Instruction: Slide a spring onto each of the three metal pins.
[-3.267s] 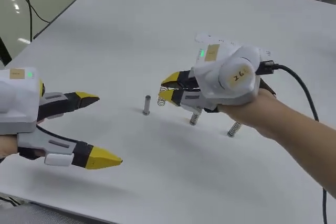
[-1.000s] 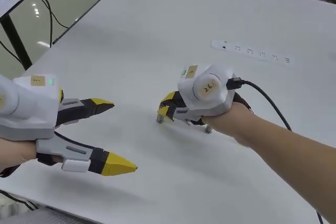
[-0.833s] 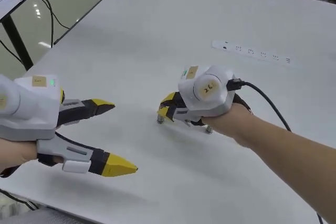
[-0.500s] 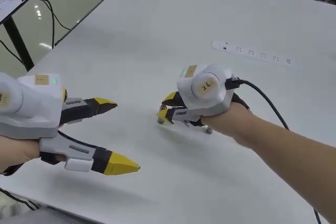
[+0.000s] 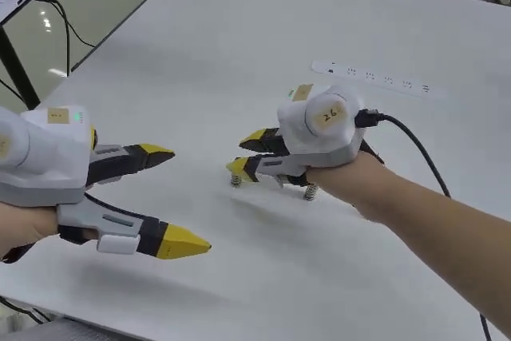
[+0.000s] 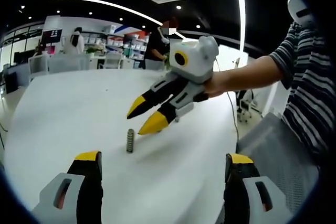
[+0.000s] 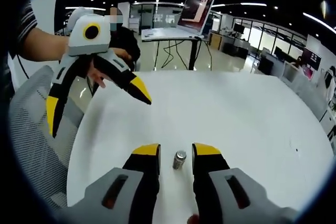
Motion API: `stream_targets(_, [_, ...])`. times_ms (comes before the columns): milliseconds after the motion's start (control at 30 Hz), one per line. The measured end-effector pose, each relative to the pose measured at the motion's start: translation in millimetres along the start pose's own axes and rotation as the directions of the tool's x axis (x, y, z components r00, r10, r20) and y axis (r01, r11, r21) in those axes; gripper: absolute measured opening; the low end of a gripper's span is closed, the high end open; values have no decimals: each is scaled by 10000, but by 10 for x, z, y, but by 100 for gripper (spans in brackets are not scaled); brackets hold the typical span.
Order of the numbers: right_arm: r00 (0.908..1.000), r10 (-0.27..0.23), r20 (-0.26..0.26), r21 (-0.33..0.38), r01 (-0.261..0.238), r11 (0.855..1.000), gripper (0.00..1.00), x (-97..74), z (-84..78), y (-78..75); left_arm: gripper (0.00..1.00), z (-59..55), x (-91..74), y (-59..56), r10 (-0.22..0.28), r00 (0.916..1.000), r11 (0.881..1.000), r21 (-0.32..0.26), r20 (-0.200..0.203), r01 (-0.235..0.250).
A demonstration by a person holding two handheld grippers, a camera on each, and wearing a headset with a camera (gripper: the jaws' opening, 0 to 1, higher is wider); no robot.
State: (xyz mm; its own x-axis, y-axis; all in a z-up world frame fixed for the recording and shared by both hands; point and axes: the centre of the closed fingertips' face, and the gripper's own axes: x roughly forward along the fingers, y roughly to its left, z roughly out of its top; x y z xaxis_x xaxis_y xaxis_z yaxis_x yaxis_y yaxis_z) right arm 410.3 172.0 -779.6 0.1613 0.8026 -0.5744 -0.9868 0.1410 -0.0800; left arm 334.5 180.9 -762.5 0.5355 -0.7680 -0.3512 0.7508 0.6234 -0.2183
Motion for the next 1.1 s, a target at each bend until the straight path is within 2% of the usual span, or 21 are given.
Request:
stream_targets(67, [10000,-20,69,85,19,10000,24,-28,1,5,94,11,10,-3,-17,10000,10000,4,8,17])
stream_targets(233, [9978,-141,655,631,99,9980,32,-183,32,28,95,43,32,2,-22,10000,10000,68,22,22])
stream_targets(500, [9864,-470,1577,1182,284,9926,43,-485,25,65,95,88,82,11,-45,10000,9999,126,84,44])
stream_targets(733, [9711,-1226,2049,1701,880,9815,55,-767,-113,39,97,177,154,-20,-168,9993,9997,182,320,163])
stream_targets(933, [9650,-1718,1982,1941,1332,9719,68,-1011,-345,66,98,183,197,-52,-289,9992,9993,240,286,282])
stream_targets(1100, [9414,-2468,2300,2581,1855,9481,82,-1270,-487,80,98,193,212,-70,-338,9991,9990,299,264,330])
